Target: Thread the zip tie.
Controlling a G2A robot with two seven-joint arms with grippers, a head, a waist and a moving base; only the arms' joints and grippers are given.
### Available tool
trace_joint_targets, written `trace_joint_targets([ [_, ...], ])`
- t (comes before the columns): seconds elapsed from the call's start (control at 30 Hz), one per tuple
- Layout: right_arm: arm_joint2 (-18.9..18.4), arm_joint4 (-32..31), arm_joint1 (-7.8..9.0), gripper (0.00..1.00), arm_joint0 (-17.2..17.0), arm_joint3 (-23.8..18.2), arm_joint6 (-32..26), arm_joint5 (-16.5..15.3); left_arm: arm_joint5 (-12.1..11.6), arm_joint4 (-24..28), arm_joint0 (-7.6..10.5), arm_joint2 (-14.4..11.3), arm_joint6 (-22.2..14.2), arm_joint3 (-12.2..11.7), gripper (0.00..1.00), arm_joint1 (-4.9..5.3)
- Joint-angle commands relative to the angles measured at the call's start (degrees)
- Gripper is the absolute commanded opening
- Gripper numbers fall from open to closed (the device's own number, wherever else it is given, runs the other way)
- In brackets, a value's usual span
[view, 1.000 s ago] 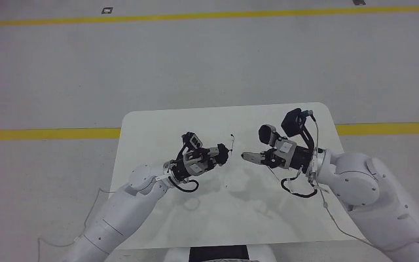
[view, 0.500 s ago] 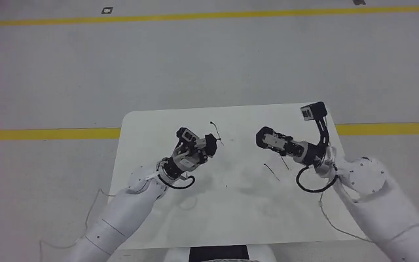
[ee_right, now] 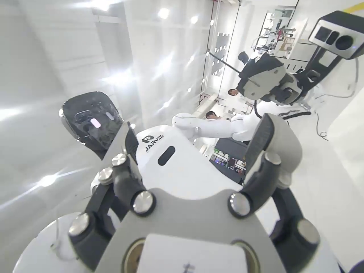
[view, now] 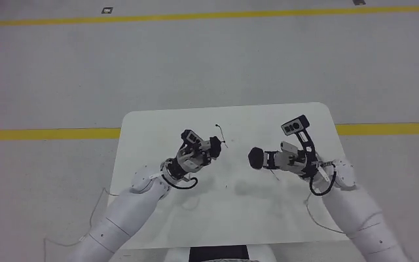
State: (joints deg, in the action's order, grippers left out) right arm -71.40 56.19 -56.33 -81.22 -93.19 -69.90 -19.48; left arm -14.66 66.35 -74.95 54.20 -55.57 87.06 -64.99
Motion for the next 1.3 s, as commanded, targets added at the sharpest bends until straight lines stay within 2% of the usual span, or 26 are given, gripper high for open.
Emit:
trace_joint_targets([
  [0.0,-0.02,-0.06,0.01,1.0,-0.01,-0.02,0.06,0.0,-0.07,0.06,-0.01,0.01,-0.01,0.02,0.0,0.0],
  [0.1,-0.02,-0.06,0.01,1.0,-0.01,-0.02,0.06,0.0,-0.07,0.06,-0.01,0.01,-0.01,0.02,0.0,0.0],
  [0.13,-0.02,-0.06,0.01,1.0,-0.01,-0.02,0.06,0.0,0.37,-0.16,-0.18,-0.18,0.98,0.03,0.0,-0.05],
  [0.2,1.18,0.75,-0.21,1.0,-0.41,0.25,1.16,2.48,0.59,-0.46,-0.33,-0.6,1.74,0.39,0.0,-0.21],
  [0.27,2.92,6.44,-0.81,1.0,-0.65,1.13,0.43,4.67,0.58,-0.06,-0.47,-0.97,1.71,0.61,0.0,-0.42],
  [0.37,4.39,10.44,-1.51,1.0,0.28,3.08,-1.03,5.82,0.48,0.58,-0.69,-1.29,1.47,0.45,0.0,-0.68],
  [0.63,8.32,13.86,-3.32,1.0,2.82,6.71,-1.86,7.18,0.03,2.15,-0.45,-1.73,0.65,-0.34,0.0,-1.4],
  [0.73,9.59,14.03,-4.0,1.0,3.76,7.73,-1.93,6.77,-0.29,2.38,-0.3,-1.87,0.42,-0.58,0.0,-1.66],
  [0.77,9.92,13.95,-4.19,0.87,4.0,7.98,-1.9,6.54,-0.34,2.55,-0.29,-1.92,0.29,-0.66,0.0,-1.74],
  [0.83,10.72,13.84,-4.62,0.71,4.46,8.44,-2.0,6.49,-0.42,2.91,-0.28,-1.94,-0.02,-0.87,0.0,-1.9],
  [0.87,11.05,13.76,-4.79,0.55,4.64,8.6,-2.03,6.49,-0.43,2.97,-0.28,-1.92,-0.11,-0.98,0.0,-1.96],
  [0.9,11.3,13.81,-4.96,0.49,4.81,8.76,-2.07,6.5,-0.42,2.98,-0.28,-1.88,-0.18,-1.08,0.0,-2.01],
  [1.13,12.97,14.11,-6.18,0.4,5.91,9.96,-1.97,6.66,-0.34,2.95,-0.29,-1.83,-0.23,-1.21,0.0,-2.08],
  [1.27,13.83,13.63,-6.85,0.38,6.68,11.02,-1.36,7.09,-0.34,2.95,-0.29,-1.83,-0.23,-1.21,0.0,-2.08],
])
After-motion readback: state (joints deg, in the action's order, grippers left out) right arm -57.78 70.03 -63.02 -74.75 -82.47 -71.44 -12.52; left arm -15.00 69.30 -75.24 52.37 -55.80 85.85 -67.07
